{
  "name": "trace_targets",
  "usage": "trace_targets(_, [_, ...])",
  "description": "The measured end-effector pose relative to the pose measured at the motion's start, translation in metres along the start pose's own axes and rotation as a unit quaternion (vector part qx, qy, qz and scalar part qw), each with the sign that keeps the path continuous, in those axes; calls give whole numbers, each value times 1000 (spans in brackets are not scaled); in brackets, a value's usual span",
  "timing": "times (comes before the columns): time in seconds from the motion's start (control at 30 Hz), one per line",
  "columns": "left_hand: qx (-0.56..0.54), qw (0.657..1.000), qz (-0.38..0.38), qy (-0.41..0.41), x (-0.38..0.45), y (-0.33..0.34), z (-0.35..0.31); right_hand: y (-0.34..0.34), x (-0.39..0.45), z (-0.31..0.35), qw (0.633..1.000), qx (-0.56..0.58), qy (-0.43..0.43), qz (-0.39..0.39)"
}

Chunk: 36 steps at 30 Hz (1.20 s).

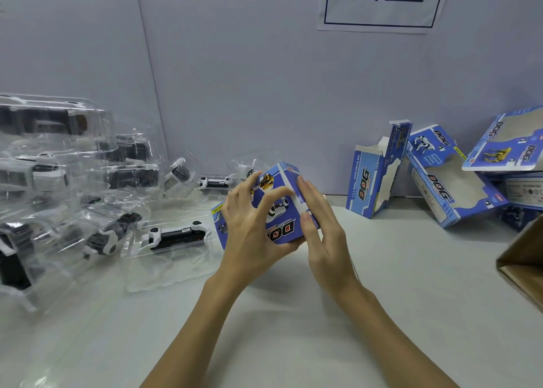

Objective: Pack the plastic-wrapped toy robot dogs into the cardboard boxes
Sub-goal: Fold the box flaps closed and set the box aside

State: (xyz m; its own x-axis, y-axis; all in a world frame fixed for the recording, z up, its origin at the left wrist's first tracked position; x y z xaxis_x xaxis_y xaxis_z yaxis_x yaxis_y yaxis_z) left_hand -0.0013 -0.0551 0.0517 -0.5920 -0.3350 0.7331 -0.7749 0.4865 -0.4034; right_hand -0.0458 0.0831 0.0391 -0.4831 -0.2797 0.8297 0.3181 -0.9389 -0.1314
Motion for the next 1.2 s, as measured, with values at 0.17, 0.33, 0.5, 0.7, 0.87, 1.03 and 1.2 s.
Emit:
trace_targets(0.17, [6, 1000, -7, -12, 1, 4, 0, -2, 0, -3, 1000, 22, 20, -6])
trace_targets(0.33, [6, 1000, 1, -9, 1, 3, 1, -2, -1, -5, 1000, 1, 5, 5])
trace_targets(0.5, [1, 1000, 13, -5, 2, 1, 0, -3, 1, -5, 1000, 10, 3, -15])
trace_targets(0.7, [21, 999, 24, 11, 0, 2, -4, -1, -5, -6, 999, -24, -19, -31])
trace_targets(0.87, [4, 999, 37, 19, 1, -1, 3, -3, -6, -4, 996, -64, -50, 28])
trace_targets(1.03, [-13, 998, 62, 6, 3, 2, 1, -10, 3, -5, 991, 116, 67, -20])
trace_targets(1.2, [-21, 995, 91, -16, 2, 2, -5, -29, 12, -8, 988, 111, 107, -5])
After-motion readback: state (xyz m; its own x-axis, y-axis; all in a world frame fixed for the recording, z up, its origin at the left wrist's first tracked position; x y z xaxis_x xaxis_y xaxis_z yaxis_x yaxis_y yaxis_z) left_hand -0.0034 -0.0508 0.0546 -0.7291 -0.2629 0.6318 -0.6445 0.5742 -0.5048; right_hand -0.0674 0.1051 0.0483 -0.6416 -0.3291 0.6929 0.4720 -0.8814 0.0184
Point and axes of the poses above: each hand's wrist, its own x-axis towards the middle knuckle, its own y-axis out of the palm, z = x × y, the point moved 2 cm from there along x, towards the middle knuckle, and after that the axes turned 13 degrees about -y, right-handed, at the moved point
